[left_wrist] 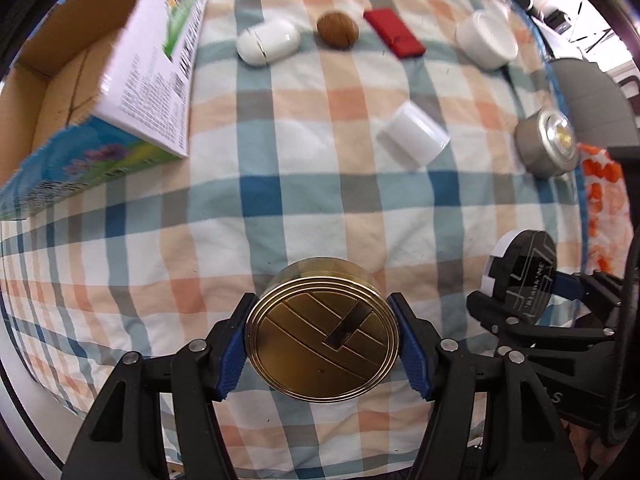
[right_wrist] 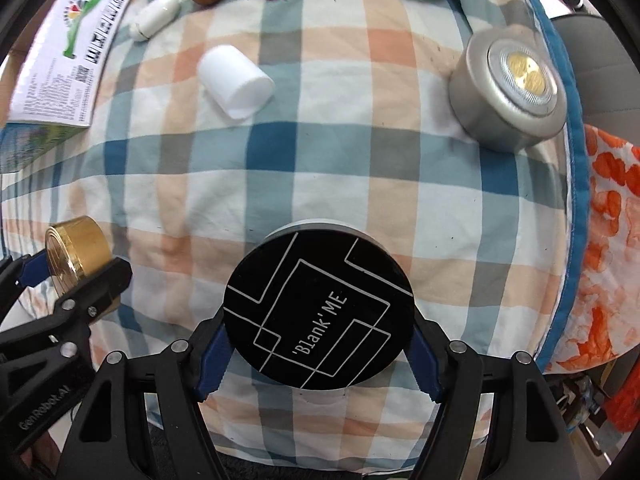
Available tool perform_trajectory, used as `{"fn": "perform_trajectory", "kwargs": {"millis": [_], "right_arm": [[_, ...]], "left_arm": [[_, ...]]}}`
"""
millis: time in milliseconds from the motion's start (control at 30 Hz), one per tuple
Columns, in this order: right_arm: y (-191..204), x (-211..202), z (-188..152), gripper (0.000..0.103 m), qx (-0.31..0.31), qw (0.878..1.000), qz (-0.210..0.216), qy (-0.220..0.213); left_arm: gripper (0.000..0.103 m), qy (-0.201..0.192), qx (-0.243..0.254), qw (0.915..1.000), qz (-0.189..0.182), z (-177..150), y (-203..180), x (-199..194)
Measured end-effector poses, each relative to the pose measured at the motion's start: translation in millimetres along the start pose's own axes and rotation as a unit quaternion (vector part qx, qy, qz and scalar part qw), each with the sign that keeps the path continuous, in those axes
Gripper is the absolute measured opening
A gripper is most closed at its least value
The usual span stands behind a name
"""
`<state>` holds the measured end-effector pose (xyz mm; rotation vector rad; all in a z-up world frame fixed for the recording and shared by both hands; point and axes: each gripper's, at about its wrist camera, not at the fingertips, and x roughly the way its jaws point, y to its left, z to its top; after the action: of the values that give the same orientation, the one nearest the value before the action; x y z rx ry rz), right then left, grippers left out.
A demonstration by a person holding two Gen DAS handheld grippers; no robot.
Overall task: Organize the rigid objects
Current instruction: 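Carry both tins into the cardboard box and open both grippers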
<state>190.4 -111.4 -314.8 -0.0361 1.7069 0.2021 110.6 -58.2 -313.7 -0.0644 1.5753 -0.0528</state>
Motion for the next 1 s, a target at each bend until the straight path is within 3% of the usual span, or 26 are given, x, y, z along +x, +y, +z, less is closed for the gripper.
{"fn": "perform_trajectory", "kwargs": {"millis": [133,267,333,367,400,467,533,567,767,1000], "right_arm": [[32,-39,6,0.077,-0.013,0.999,0.017,-0.024],[60,-101,16,0.077,-0.035,0.997,0.037,-0.052],[75,-130,26,0.077,-0.046,0.995,0.048,-0.069],[88,-142,32,0.077,-0.051,0.994,0.055,-0.077],[63,-165,33,0.077,-0.057,0.993,0.060,-0.083],[48,-216,37,0.077,-0.068,0.990,0.072,-0.099],[75,-227,55,0.077,-0.079,0.987,0.072,-0.117],[77,-205,59,0.077,-0.087,0.987,0.066,-0.122],[152,-170,123,0.077,-0.084,0.986,0.026,-0.142],[216,-117,190,0.077,-0.044,0.992,0.001,-0.121]], "left_arm": [[0.063,-0.031,-0.014,0.9993,-0.016,1,20,-36],[0.063,-0.068,-0.029,0.9968,-0.032,32,23,-98],[0.063,-0.090,-0.029,0.9947,-0.040,37,43,-135],[0.063,-0.099,-0.027,0.9939,-0.042,52,42,-136],[0.063,-0.109,-0.023,0.9929,-0.042,58,53,-152],[0.063,-0.125,-0.019,0.9912,-0.040,77,76,-169],[0.063,-0.136,-0.016,0.9899,-0.036,96,104,-184],[0.063,-0.140,-0.015,0.9895,-0.033,105,115,-188],[0.063,-0.131,-0.023,0.9911,-0.009,178,196,-178],[0.063,-0.114,-0.044,0.9925,0.010,231,272,-140]]}}
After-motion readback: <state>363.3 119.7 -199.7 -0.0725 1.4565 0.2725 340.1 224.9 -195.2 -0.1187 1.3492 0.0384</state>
